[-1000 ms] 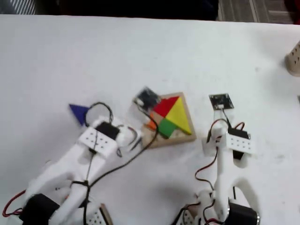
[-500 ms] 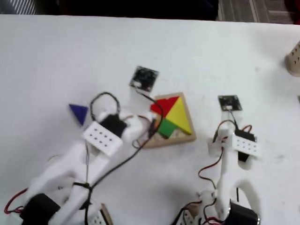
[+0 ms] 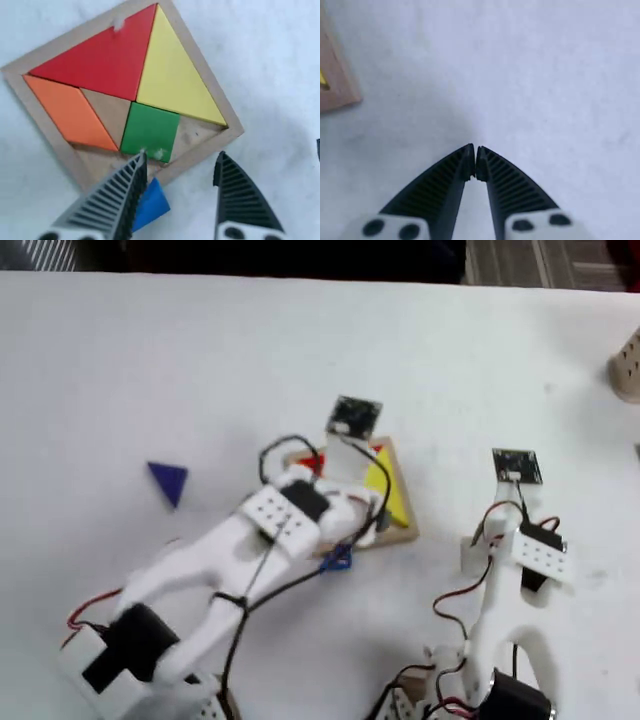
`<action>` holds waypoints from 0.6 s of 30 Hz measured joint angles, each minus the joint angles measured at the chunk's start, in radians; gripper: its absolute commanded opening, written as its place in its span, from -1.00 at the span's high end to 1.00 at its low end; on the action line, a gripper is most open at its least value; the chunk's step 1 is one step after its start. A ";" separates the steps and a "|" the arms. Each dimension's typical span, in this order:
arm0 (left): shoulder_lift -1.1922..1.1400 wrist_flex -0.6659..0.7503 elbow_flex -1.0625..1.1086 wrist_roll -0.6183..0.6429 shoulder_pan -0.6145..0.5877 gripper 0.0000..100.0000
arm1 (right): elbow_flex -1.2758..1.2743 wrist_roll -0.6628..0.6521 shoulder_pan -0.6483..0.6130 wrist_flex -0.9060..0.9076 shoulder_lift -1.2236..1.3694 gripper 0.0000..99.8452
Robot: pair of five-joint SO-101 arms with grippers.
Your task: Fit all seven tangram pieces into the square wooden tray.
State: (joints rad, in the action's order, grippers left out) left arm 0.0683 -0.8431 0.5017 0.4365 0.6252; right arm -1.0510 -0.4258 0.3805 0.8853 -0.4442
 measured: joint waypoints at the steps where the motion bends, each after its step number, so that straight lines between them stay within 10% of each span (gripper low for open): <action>1: 0.002 -0.041 -0.026 0.000 -0.015 0.45 | 0.000 0.000 0.000 0.000 0.000 0.96; 18: 0.505 -0.060 0.509 -0.453 0.009 0.42 | 0.000 0.000 0.000 0.000 0.000 0.96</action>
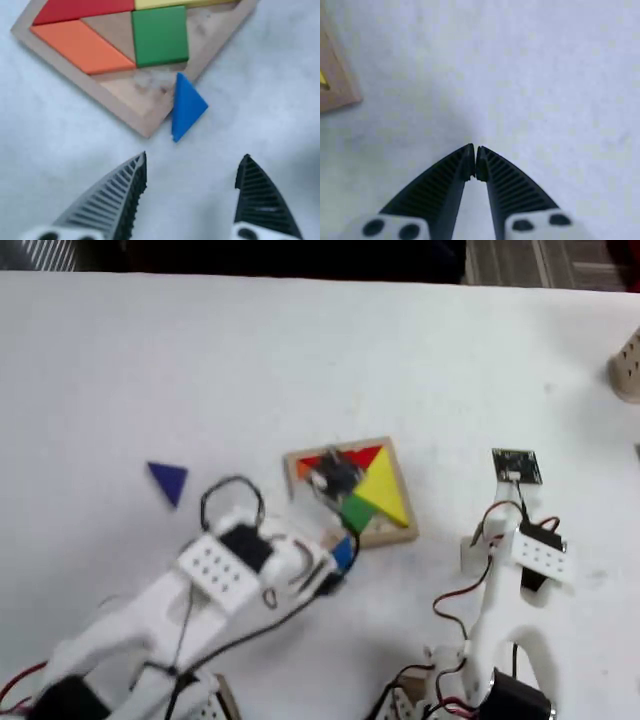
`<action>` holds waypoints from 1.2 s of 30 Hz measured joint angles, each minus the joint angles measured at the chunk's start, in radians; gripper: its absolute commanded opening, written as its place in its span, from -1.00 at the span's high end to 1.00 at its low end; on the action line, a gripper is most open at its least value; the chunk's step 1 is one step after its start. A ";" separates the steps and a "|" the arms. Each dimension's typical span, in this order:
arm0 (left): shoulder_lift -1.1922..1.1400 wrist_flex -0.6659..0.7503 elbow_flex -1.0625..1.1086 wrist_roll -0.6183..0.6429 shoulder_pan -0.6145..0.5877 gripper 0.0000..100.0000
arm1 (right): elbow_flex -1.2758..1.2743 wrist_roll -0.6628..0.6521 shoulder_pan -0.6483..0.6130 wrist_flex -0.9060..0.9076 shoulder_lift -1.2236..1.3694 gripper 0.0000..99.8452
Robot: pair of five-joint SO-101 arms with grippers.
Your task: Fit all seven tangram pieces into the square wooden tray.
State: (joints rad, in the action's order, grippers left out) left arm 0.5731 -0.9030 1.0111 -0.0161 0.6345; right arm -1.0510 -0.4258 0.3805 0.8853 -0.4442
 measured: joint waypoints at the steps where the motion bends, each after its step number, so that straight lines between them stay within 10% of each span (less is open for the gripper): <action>1: 0.031 0.034 0.032 -0.009 0.011 0.42 | 0.000 0.000 0.000 0.000 0.000 0.96; 18: -0.370 0.285 -0.081 0.005 -0.011 0.43 | -0.011 0.000 -0.003 0.000 -0.003 0.96; 26: -0.391 0.285 -0.095 -0.003 0.012 0.97 | -0.011 0.000 -0.003 0.000 -0.003 0.96; 36: -0.391 0.213 -0.110 -0.072 0.100 0.61 | -0.011 0.000 -0.003 0.000 -0.003 0.96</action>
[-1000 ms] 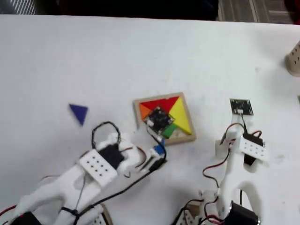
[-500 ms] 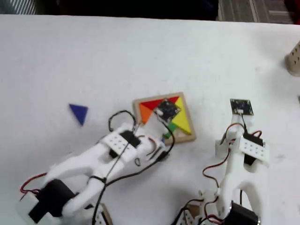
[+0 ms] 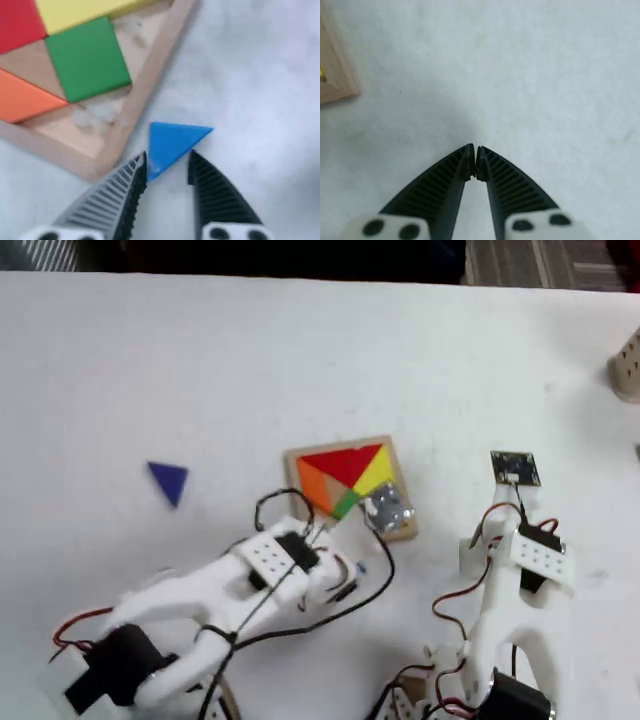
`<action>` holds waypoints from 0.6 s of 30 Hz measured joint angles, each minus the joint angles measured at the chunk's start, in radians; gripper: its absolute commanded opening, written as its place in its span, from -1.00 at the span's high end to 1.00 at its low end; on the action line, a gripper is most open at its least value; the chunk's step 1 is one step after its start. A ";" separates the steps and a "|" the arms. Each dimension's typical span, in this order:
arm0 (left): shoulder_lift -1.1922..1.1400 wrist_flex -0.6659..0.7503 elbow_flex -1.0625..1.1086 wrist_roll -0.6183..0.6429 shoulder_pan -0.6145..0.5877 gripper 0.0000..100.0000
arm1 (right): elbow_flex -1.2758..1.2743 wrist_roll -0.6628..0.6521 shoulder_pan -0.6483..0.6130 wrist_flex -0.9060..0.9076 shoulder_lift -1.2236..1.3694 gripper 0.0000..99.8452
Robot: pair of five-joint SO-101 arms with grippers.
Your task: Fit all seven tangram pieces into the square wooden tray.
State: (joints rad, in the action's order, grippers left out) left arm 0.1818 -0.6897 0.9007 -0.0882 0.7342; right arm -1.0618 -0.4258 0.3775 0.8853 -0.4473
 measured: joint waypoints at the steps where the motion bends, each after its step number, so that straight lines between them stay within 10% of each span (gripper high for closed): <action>1: 0.000 -0.002 0.000 0.006 -0.003 0.61 | 0.000 0.000 0.000 0.000 0.000 0.96; 18: -0.003 0.005 0.000 -0.014 0.055 0.45 | 0.000 0.000 -0.009 0.000 0.000 0.96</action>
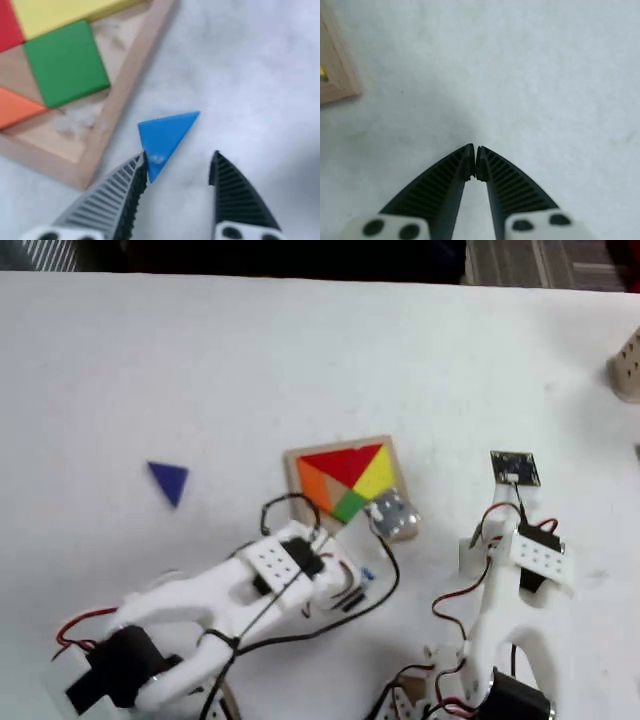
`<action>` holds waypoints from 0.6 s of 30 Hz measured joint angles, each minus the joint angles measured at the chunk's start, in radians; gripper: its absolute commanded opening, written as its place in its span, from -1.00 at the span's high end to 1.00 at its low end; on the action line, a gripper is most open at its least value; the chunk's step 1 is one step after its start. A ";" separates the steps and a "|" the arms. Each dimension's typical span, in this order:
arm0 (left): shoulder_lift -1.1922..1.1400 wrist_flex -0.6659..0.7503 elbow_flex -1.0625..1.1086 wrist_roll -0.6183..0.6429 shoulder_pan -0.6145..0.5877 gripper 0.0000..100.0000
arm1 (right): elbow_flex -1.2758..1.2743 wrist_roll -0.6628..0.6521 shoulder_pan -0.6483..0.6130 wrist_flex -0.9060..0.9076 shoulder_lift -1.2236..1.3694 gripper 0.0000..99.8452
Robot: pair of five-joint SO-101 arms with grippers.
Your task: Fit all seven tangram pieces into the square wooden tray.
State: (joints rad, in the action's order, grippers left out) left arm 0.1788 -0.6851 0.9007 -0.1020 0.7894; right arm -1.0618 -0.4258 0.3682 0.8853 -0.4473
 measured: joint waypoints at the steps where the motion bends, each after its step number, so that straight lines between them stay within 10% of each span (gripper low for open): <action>1: 0.000 0.000 0.000 -0.021 0.000 0.44 | 0.000 0.000 -0.003 0.000 0.000 0.96; 11: 0.000 -0.043 0.000 -0.348 -0.044 0.43 | 0.000 0.000 -0.008 0.000 0.000 0.96; 18: 0.000 -0.097 0.000 -0.338 0.084 0.43 | 0.000 0.000 -0.008 0.000 0.000 0.96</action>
State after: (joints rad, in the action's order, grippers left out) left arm 0.1788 -0.7818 0.9007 -0.4396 0.8738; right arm -1.0618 -0.4258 0.3606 0.8853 -0.4473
